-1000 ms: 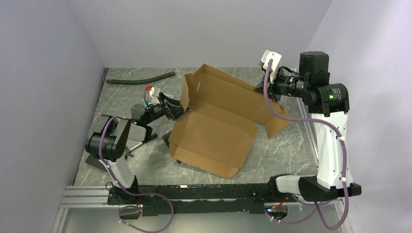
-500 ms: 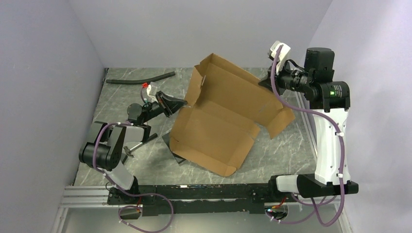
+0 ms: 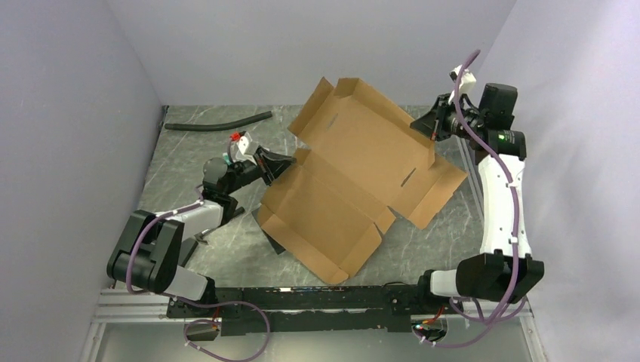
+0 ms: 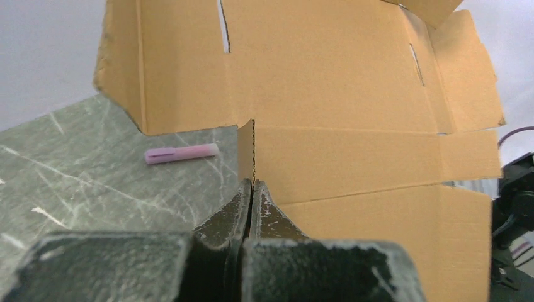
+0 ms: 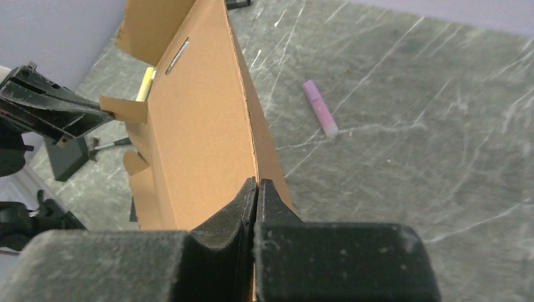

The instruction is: Fold the paper box

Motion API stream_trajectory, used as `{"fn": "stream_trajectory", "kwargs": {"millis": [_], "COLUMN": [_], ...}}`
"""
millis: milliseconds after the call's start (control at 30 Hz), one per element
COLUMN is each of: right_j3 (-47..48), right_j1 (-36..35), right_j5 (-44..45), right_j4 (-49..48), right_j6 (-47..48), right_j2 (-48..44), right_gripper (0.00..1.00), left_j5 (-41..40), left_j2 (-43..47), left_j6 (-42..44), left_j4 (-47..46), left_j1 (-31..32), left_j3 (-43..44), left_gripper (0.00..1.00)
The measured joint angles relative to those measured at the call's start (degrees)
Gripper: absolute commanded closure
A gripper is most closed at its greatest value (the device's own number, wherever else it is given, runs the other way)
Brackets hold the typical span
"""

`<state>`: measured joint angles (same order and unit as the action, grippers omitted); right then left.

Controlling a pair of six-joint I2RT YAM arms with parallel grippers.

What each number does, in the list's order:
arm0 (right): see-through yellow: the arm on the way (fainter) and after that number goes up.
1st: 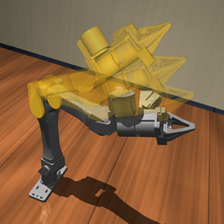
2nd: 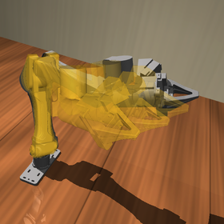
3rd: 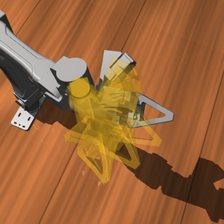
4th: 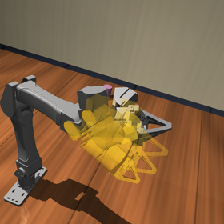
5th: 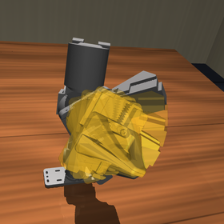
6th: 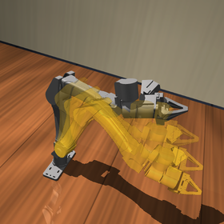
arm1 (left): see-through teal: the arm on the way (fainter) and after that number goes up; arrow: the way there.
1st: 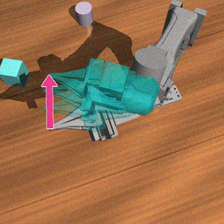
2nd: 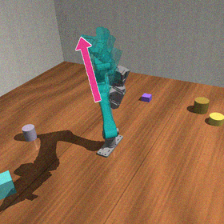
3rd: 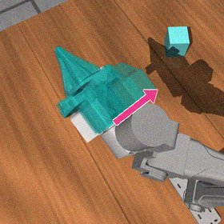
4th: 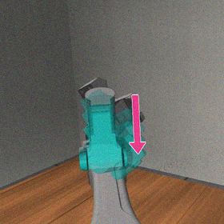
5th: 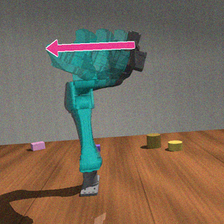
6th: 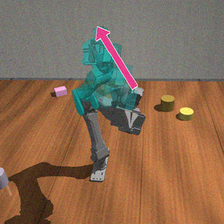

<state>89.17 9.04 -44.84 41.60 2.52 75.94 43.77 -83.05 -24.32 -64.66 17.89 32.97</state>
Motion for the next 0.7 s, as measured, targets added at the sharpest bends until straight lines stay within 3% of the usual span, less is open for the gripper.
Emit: {"fn": "stream_trajectory", "kwargs": {"millis": [133, 267, 467, 600, 700], "right_j3": [-3.87, -4.48, -4.46, -5.81, -12.28], "right_j1": [0.15, -0.37, -2.58, -4.39, -5.14], "right_j5": [-1.36, -2.25, 1.20, 4.68, 6.73], "right_j4": [-3.32, -2.93, -1.46, -1.66, -3.41], "right_j6": [-3.10, 0.92, 14.91, 26.05, 35.21], "right_j2": [1.66, 1.86, -3.06, -7.87, -12.22], "right_gripper": [1.00, 1.00, 1.00, 1.00, 1.00], "left_j5": [-2.56, -5.14, -11.43, -15.32, -18.75], "left_j2": [0.72, 0.72, 0.33, -3.65, -7.78], "left_j6": [3.98, 7.82, 16.15, 19.45, 20.79], "left_j4": [4.59, 12.68, 26.91, 29.77, 29.64], "left_j1": [1.01, 3.50, 12.13, 17.73, 20.24], "left_j3": [0.02, 1.05, 8.24, 12.90, 13.99], "left_gripper": [1.00, 1.00, 1.00, 1.00, 1.00]}}
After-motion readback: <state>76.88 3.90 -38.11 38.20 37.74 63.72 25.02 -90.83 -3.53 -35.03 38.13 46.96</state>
